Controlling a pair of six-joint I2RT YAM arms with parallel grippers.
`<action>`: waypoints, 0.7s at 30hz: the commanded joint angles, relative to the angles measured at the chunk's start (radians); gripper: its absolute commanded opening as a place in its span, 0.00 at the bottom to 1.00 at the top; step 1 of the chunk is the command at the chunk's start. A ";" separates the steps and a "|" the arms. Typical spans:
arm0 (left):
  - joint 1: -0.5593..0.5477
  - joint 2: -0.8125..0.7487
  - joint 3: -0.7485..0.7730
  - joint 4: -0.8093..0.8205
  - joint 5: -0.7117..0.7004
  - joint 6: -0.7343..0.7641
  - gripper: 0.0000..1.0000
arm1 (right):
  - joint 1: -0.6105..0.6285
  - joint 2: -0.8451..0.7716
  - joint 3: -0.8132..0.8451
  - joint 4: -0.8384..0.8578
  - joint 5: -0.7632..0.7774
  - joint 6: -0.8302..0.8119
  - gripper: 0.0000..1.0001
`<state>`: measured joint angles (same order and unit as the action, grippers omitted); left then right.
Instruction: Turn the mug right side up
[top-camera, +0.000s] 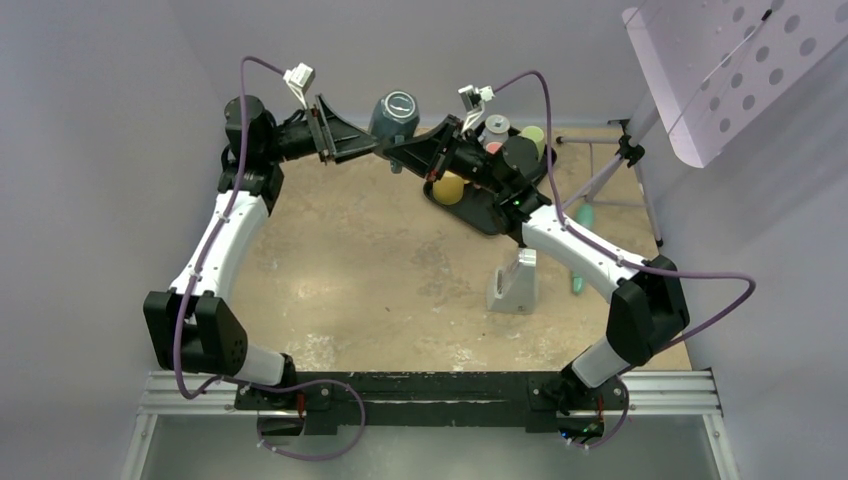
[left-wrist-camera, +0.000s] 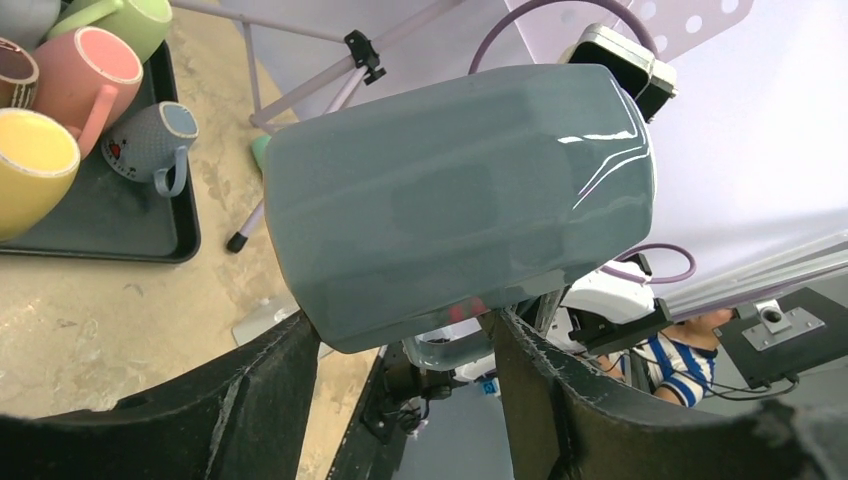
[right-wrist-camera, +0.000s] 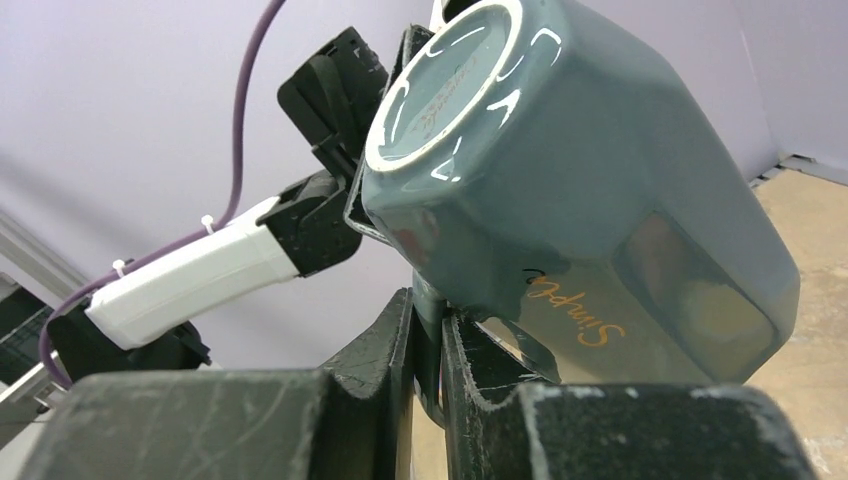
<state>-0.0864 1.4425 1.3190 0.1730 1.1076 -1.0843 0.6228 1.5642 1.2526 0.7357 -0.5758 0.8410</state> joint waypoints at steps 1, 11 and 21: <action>-0.022 -0.009 0.061 0.108 0.046 -0.040 0.66 | 0.006 -0.015 0.014 0.071 0.018 0.025 0.00; -0.041 0.021 0.024 -0.152 0.010 0.239 0.70 | 0.007 -0.097 -0.086 -0.069 0.112 -0.053 0.00; -0.045 0.127 -0.041 -0.366 -0.037 0.469 0.73 | 0.005 -0.112 -0.277 -0.071 0.181 -0.080 0.00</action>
<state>-0.1272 1.5291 1.2999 -0.1150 1.0935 -0.7563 0.6277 1.4700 1.0077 0.6212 -0.4507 0.7940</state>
